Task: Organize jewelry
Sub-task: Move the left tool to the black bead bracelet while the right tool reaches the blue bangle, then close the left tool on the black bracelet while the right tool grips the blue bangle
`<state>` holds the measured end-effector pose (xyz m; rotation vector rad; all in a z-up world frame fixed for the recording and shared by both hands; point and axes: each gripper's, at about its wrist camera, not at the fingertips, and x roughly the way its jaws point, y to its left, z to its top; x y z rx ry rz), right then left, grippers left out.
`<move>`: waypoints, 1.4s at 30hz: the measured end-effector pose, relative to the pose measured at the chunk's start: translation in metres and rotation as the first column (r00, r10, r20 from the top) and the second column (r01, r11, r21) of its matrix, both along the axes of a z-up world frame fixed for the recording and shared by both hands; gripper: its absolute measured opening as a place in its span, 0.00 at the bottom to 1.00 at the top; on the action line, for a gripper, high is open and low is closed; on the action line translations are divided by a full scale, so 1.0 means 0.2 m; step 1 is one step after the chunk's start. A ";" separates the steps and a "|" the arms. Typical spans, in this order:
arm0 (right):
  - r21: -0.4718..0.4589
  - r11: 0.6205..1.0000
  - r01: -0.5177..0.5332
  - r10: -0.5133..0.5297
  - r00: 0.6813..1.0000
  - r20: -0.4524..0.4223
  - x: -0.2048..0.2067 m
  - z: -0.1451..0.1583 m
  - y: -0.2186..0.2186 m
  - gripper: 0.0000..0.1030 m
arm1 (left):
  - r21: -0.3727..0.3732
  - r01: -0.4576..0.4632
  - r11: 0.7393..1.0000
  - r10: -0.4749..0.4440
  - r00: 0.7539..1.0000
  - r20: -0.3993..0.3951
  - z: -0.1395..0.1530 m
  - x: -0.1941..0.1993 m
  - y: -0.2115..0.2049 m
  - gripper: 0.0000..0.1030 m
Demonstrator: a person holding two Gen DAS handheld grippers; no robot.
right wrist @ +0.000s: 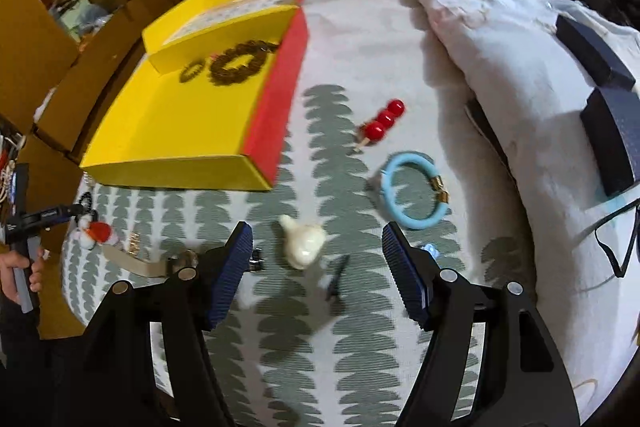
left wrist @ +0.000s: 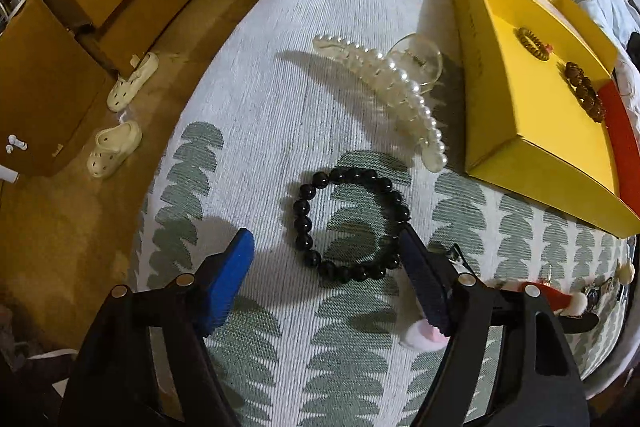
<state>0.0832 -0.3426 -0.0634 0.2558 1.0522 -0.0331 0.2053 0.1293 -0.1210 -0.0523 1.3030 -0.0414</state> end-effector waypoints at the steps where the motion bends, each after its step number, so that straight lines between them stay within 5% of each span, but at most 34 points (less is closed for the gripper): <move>1: 0.004 1.000 0.000 0.000 1.000 -0.010 0.01 -0.01 0.00 0.68 | 0.005 -0.001 1.000 0.001 1.000 -0.004 -0.01 0.00 0.00 0.72; 12: 0.036 0.997 0.063 -0.062 0.997 -0.039 0.09 -0.09 -0.16 0.67 | 0.022 -0.015 1.000 0.016 1.000 -0.018 -0.07 0.06 0.02 0.72; 20: -0.013 0.998 0.062 -0.063 0.994 -0.093 0.25 -0.24 -0.16 0.47 | 0.019 -0.018 1.000 0.019 1.000 -0.016 -0.07 0.06 0.02 0.72; 29: -0.076 0.995 0.061 -0.069 0.991 -0.111 0.33 -0.32 -0.15 0.37 | 0.009 -0.011 1.000 0.011 1.000 -0.018 -0.07 0.07 0.03 0.66; 32: -0.074 0.995 0.065 -0.073 0.991 -0.109 0.33 -0.32 -0.15 0.36 | -0.001 -0.014 1.000 0.014 1.000 -0.018 -0.07 0.08 0.05 0.61; 38: -0.060 0.995 0.084 -0.091 0.989 -0.113 0.31 -0.32 -0.18 0.16 | -0.021 -0.015 1.000 0.014 1.000 -0.010 -0.07 0.08 0.06 0.43; 42: -0.055 0.994 0.092 -0.098 0.988 -0.115 0.31 -0.32 -0.20 0.13 | -0.044 -0.004 0.999 0.003 1.000 -0.008 -0.07 0.07 0.05 0.24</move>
